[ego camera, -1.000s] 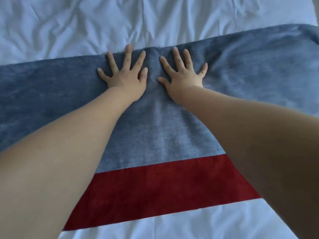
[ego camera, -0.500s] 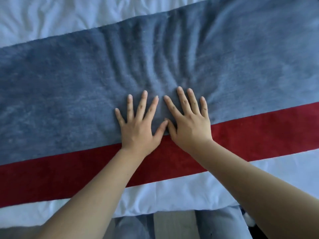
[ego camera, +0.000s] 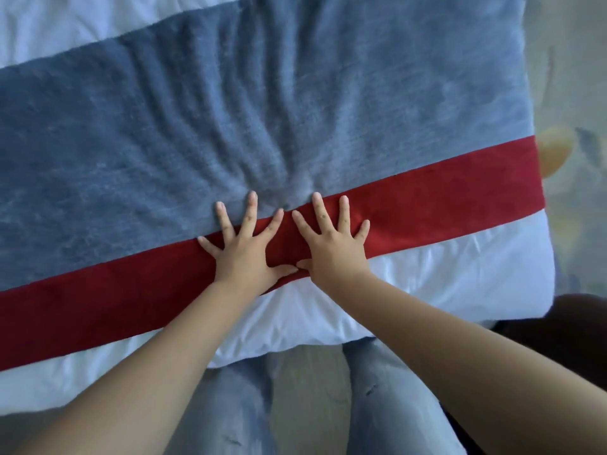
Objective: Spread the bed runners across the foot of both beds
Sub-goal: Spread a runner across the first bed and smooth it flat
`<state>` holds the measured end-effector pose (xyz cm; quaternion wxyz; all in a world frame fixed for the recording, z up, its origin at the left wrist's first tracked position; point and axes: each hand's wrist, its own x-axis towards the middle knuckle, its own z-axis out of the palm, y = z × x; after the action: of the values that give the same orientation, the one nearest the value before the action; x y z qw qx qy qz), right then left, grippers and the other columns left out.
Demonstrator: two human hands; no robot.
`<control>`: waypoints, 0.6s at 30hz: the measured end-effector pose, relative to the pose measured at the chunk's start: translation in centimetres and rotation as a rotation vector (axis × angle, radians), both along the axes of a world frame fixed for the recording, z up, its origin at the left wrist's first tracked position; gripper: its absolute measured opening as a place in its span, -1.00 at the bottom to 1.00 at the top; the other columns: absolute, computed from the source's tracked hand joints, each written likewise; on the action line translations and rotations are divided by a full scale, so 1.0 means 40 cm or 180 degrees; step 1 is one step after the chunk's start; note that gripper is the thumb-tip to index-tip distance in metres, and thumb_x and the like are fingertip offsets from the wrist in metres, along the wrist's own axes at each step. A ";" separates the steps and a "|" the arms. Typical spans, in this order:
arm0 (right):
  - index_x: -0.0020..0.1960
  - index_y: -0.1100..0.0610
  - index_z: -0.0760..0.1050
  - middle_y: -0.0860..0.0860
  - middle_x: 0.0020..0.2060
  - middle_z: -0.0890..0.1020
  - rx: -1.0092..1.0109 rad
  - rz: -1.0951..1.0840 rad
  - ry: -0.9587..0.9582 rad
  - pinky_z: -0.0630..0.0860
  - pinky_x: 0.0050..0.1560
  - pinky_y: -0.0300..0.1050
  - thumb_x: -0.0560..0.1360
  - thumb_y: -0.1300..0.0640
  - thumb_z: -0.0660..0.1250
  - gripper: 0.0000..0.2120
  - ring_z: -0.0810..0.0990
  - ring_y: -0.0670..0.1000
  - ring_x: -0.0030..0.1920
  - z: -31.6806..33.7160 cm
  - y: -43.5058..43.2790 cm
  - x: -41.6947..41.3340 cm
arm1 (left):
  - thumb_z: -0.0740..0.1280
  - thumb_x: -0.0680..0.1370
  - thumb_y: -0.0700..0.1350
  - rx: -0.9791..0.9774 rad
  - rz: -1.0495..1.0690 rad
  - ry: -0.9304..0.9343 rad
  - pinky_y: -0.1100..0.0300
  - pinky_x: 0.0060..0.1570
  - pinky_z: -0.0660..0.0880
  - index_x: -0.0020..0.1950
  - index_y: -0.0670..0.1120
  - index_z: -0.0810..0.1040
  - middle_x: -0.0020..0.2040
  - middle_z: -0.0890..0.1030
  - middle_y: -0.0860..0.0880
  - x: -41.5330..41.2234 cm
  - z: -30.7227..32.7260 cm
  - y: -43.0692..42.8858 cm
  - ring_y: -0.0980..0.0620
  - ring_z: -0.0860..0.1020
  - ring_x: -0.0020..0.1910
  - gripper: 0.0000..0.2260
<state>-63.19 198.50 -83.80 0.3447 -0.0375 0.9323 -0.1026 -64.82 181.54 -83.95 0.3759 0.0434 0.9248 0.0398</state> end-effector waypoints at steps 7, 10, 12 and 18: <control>0.61 -0.25 -0.02 -0.07 0.62 -0.23 -0.0074 -0.0316 0.0406 -0.04 0.36 0.62 0.46 -0.14 0.46 -0.11 -0.28 0.29 0.58 -0.023 -0.021 0.036 | 0.36 0.34 0.50 0.0032 -0.0112 0.0111 -0.72 0.24 -0.04 0.58 0.39 -0.14 0.60 -0.41 0.12 0.004 -0.004 -0.003 -0.37 -0.44 0.53 -0.03; 0.60 -0.24 0.03 -0.05 0.63 -0.18 -0.0190 -0.0521 0.0671 -0.05 0.46 0.52 0.50 -0.19 0.39 -0.20 -0.23 0.22 0.61 -0.027 -0.029 0.084 | 0.37 0.33 0.50 0.0031 -0.0187 0.0181 -0.66 0.30 0.02 0.57 0.39 -0.16 0.62 -0.37 0.11 0.013 0.004 -0.005 -0.36 -0.38 0.56 -0.01; 0.60 -0.20 0.10 -0.02 0.64 -0.12 -0.0372 -0.0649 0.0785 -0.07 0.54 0.36 0.55 -0.29 0.25 -0.31 -0.18 0.15 0.62 -0.007 -0.027 0.128 | 0.45 0.32 0.45 0.0037 -0.0171 0.0109 -0.53 0.37 0.11 0.59 0.36 -0.08 0.65 -0.27 0.07 0.004 0.022 -0.004 -0.38 -0.27 0.58 0.00; 0.34 0.00 0.54 0.08 0.50 0.38 -0.1165 -0.1351 0.1281 0.32 0.45 0.16 0.64 -0.11 0.18 -0.64 0.25 0.16 0.54 0.045 0.041 0.356 | 0.53 0.42 0.19 0.0708 -0.0628 0.0647 -0.07 0.25 0.50 0.34 0.00 0.58 0.26 0.59 -0.09 0.071 0.095 -0.006 -0.21 0.53 0.28 -0.46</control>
<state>-48.94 200.14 -82.00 0.1124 0.0767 0.9348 -0.3281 -62.00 181.31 -80.16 0.2755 0.1789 0.9392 0.1002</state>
